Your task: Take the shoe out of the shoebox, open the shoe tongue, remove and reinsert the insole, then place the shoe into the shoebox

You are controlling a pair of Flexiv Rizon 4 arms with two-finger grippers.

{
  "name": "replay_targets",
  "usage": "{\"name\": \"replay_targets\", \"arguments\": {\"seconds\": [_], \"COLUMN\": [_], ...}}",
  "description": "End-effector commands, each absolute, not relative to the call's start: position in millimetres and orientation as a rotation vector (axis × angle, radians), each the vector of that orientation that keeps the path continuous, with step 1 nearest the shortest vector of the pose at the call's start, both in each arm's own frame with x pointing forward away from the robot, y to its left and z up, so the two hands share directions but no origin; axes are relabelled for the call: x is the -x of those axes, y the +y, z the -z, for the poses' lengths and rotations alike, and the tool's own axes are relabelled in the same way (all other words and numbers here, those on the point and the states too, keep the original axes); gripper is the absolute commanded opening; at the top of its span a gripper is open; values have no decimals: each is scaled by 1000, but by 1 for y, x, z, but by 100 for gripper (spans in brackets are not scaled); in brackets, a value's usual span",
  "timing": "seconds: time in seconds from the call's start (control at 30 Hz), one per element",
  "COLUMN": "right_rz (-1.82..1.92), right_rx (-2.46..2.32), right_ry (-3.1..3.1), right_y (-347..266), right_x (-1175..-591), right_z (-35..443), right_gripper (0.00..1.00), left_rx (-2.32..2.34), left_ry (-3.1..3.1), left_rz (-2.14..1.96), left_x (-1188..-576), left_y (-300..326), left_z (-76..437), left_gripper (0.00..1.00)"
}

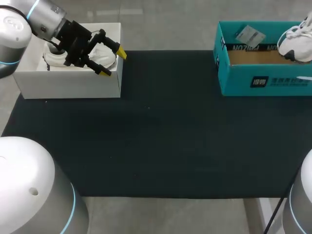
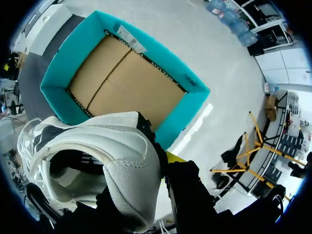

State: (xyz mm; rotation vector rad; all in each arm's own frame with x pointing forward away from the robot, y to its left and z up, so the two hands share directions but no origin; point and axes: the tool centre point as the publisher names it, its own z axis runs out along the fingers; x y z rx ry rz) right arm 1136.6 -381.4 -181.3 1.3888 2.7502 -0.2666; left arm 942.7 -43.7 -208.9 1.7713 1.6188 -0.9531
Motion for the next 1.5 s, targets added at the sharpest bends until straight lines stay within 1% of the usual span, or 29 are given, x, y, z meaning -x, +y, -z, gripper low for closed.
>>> {"name": "replay_targets", "arguments": {"seconds": [0.03, 0.17, 0.23, 0.37, 0.47, 0.6, 1.07, 1.23, 1.5], "right_rz": [105, 105, 74, 49, 36, 95, 95, 77, 82], "right_rx": [-2153, -2153, -2227, -2398, -2441, -2395, -2395, -2359, -2394], "right_ry": [2325, 2325, 2269, 2033, 1931, 1860, 1860, 1910, 1662], "right_y": [-383, -383, -381, -381, -378, -368, -368, -358, -349], "right_x": [-1143, -1143, -1140, -1128, -1118, -1107, -1107, -1102, -1088], "right_z": [179, 179, 182, 187, 187, 186, 186, 199, 219], "right_gripper": [0, 0, 0, 0, 0, 0, 0, 0, 0], "left_rx": [-1773, -1773, -1773, -1773, -1773, -1773, -1773, -1773, -1773], "left_ry": [1618, 1618, 1618, 1618, 1618, 1618, 1618, 1618, 1618], "left_rz": [951, 951, 951, 951, 951, 951, 951, 951, 951], "left_x": [-943, -943, -943, -943, -943, -943, -943, -943, -943], "left_y": [-44, -44, -44, -44, -44, -44, -44, -44, -44], "left_z": [209, 209, 209, 209, 209, 209, 209, 209, 209], "left_gripper": [100, 100, 100, 100, 100, 100, 100, 100, 100]}}
